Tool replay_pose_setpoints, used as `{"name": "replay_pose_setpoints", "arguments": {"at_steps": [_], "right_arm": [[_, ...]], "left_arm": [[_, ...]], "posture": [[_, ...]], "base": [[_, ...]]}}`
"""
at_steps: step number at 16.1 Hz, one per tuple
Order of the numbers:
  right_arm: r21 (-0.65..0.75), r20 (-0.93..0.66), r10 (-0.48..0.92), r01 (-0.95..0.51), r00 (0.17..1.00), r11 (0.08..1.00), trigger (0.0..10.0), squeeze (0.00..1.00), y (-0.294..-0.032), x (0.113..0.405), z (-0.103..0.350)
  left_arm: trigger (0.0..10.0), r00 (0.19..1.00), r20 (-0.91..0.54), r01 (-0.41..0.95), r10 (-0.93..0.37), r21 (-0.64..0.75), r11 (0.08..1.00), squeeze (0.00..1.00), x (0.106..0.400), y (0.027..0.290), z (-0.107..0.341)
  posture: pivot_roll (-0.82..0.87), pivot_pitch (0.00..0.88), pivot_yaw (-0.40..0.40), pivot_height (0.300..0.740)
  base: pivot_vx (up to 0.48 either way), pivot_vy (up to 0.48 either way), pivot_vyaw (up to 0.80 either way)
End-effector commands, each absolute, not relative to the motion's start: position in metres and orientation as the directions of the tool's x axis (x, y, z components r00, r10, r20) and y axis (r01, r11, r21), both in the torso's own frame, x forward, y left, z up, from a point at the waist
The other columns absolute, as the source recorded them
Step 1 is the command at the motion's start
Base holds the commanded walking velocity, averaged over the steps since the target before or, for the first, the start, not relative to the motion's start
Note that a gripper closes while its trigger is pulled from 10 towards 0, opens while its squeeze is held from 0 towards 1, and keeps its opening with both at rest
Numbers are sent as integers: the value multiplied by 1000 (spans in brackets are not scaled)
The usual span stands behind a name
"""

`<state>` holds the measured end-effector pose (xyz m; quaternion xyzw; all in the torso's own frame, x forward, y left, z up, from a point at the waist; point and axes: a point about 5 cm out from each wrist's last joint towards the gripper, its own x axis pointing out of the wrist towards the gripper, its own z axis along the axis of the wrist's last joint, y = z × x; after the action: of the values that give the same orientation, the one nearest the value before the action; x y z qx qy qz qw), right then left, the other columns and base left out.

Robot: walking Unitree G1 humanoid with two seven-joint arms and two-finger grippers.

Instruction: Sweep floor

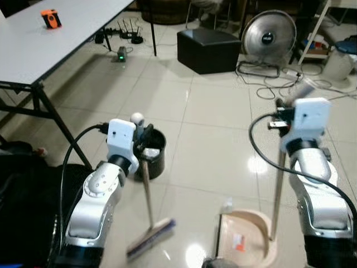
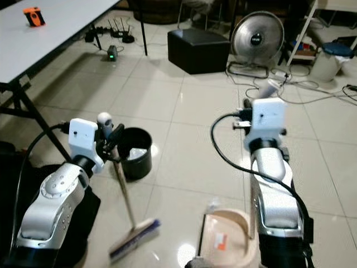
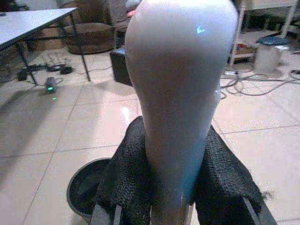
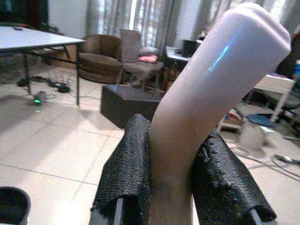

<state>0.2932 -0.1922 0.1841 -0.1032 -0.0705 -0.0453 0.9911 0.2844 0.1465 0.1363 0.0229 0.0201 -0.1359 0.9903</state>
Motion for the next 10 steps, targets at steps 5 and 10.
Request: {"name": "replay_pose_setpoints", "arguments": {"at_steps": [5,10], "right_arm": [[-228,171,-65,104,983,968,10000,0,-195,296,191],[-222,164,-63,99,984,970,10000,0,-193,296,188]], "left_arm": [[10000,966,-16,257,-257,41,966,0,283,144,140],[10000,965,-13,263,-263,47,964,0,284,144,142]], "posture": [[0,33,24,740],[3,31,29,740]], "base": [[0,-302,0],[0,-305,0]]}}
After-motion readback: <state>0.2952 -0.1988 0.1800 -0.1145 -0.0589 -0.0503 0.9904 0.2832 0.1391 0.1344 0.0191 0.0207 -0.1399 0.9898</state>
